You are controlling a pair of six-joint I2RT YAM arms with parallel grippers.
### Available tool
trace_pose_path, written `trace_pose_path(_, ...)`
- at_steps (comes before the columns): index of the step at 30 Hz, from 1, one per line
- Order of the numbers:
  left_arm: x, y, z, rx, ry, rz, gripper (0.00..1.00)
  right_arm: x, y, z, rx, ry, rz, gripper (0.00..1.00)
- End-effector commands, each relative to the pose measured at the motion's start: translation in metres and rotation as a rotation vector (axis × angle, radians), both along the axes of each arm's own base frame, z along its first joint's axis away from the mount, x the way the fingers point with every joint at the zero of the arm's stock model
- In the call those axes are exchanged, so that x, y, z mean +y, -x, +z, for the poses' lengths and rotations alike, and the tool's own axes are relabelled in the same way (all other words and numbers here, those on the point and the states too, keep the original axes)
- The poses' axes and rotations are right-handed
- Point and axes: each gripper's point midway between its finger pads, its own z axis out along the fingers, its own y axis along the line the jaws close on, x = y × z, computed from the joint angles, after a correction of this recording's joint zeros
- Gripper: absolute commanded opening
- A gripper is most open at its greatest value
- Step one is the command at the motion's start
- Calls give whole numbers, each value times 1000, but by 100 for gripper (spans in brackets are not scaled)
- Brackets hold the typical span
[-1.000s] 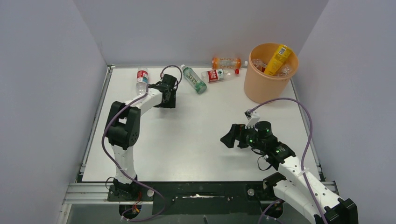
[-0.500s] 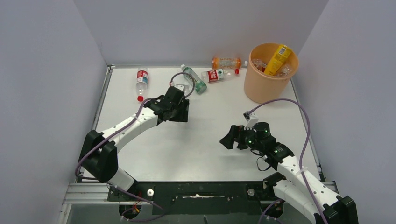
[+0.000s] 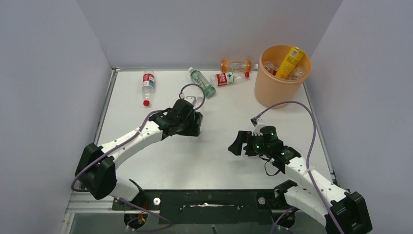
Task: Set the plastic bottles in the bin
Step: Pick up the plastic bottle at the center of the board.
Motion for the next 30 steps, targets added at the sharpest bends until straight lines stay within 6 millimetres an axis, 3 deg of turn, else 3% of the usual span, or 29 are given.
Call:
trace_pose_path(1,-20,-4,27,-71,105,-31,47,14,-17,25,-73,-49,13,98)
trace_pose_path(6,-19,0,25,-75,111,-33,47,19,-24,41,-84,-76,11,98)
trace_pose_path(14,-26,10,45,-110,173,-42,47,27,-22,62,-81,-136,24,98)
trace_pose_path(20,-23,23,60,-127,215,-23,47,31,-19,66,-85,-170,37,98)
trace_pose_path(30,-25,42,66,-119,254,-25,47,36,-20,69,-100,-223,34,98)
